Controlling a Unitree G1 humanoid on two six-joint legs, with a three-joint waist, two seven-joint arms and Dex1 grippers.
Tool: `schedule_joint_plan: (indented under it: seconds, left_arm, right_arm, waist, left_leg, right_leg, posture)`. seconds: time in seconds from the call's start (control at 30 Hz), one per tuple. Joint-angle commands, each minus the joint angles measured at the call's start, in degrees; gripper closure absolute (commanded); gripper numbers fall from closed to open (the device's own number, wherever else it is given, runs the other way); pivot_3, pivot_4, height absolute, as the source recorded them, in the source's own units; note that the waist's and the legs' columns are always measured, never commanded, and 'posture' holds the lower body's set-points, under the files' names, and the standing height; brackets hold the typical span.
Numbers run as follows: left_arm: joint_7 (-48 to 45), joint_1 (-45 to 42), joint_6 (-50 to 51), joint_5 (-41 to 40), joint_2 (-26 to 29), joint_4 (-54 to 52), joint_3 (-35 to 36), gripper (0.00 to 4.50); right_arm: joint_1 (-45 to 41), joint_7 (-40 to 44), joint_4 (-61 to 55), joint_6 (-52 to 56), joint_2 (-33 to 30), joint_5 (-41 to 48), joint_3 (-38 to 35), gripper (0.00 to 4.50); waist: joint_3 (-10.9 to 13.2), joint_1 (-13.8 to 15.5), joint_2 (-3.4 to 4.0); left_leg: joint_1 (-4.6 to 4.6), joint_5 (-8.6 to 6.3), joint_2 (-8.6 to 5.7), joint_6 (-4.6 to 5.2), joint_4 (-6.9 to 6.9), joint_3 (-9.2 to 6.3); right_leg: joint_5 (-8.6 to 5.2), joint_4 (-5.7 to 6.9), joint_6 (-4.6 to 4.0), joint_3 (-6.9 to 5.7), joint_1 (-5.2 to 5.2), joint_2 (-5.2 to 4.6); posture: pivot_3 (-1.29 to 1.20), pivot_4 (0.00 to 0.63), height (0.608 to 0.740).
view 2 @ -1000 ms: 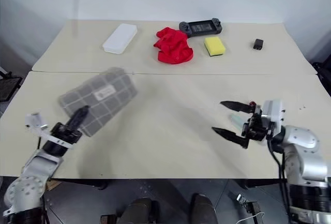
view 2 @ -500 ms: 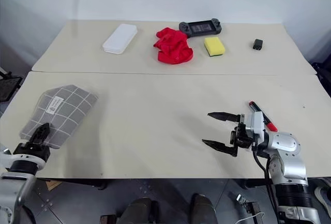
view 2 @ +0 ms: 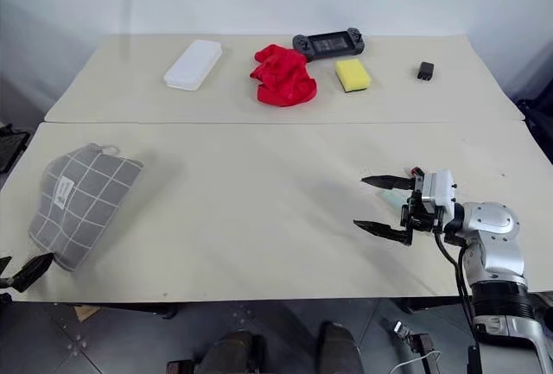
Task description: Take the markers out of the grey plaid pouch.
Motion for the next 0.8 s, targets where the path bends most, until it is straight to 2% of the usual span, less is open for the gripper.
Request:
schedule_joint_plan:
  seconds: [0.03, 0.07, 0.17, 0.3, 0.43, 0.57, 0.8]
  left_arm:
    - [-16.2, 1.5, -16.1, 7.8, -0.4, -1.1, 0.5, 0.02]
    - [-20.6, 2.2, -20.1, 9.2, -0.6, -1.6, 0.4, 0.02]
    - [-28.8, 2.6, -23.4, 9.6, -0.3, -5.0, 0.4, 0.02]
    - [-31.0, -2.0, -23.7, 10.1, 0.7, -10.9, -0.5, 0.02]
    - [-33.1, -3.8, -23.3, 9.9, -0.9, -13.4, -1.5, 0.02]
    - [-30.2, -6.2, -24.2, 12.4, -3.4, -10.1, -0.8, 0.02]
    - [-25.2, -10.1, -24.5, 17.1, -8.1, -11.3, -4.9, 0.02]
  right_arm:
    - [0.7, 1.9, -1.0, 0.1, -1.6, 0.9, -1.0, 0.0]
    - [0.8, 2.2, -1.0, -0.1, -1.8, 1.0, -1.2, 0.0]
    - [2.6, 3.6, -2.5, 0.6, -3.1, 1.9, -1.5, 0.0]
    - [4.8, 4.8, -3.3, -0.5, -4.6, 2.1, -1.4, 0.0]
    - [4.9, 5.2, -3.1, -1.6, -4.8, 2.1, -1.0, 0.0]
    - [4.0, 5.4, -2.7, -1.5, -4.9, 2.2, -0.6, 0.0]
    - [4.4, 3.4, -3.7, -1.7, -3.7, 2.1, 0.0, 0.0]
  waist:
    - [0.0, -0.1, 0.0]
    - [0.0, -0.2, 0.0]
    - [0.0, -0.3, 0.0]
    - [0.0, -0.1, 0.0]
    - [0.0, -0.3, 0.01]
    - [0.0, -0.7, 0.03]
    - [0.0, -0.3, 0.03]
  left_leg:
    - [-0.02, -0.01, 0.0, -0.01, 0.0, 0.03]
    - [-0.03, -0.03, 0.02, -0.01, 0.0, 0.07]
    - [-0.01, -0.07, 0.03, 0.06, 0.0, 0.21]
    - [0.0, -0.11, 0.34, 0.1, 0.06, 0.26]
    - [0.07, -0.12, 0.4, 0.13, 0.09, 0.35]
    - [0.1, -0.17, 0.53, 0.12, 0.09, 0.49]
    - [0.11, -0.17, 0.58, 0.12, 0.15, 0.54]
  right_leg:
    - [0.0, 0.0, 0.0, -0.03, -0.02, 0.0]
    - [0.0, -0.01, 0.0, -0.03, -0.05, 0.0]
    - [0.0, -0.02, 0.0, -0.01, -0.08, -0.02]
    - [0.01, 0.01, 0.02, 0.01, -0.08, -0.02]
    - [0.03, 0.08, 0.05, 0.04, -0.07, -0.01]
    - [0.03, 0.03, 0.05, 0.1, -0.09, 0.18]
    - [0.04, 0.05, 0.04, 0.16, -0.09, 0.22]
  posture:
    - [0.0, 0.15, 0.74]
    - [0.0, 0.15, 0.74]
    - [0.0, 0.15, 0.74]
    - [0.0, 0.15, 0.74]
    - [0.0, 0.15, 0.74]
    - [0.0, 0.15, 0.74]
    - [0.0, 0.15, 0.74]
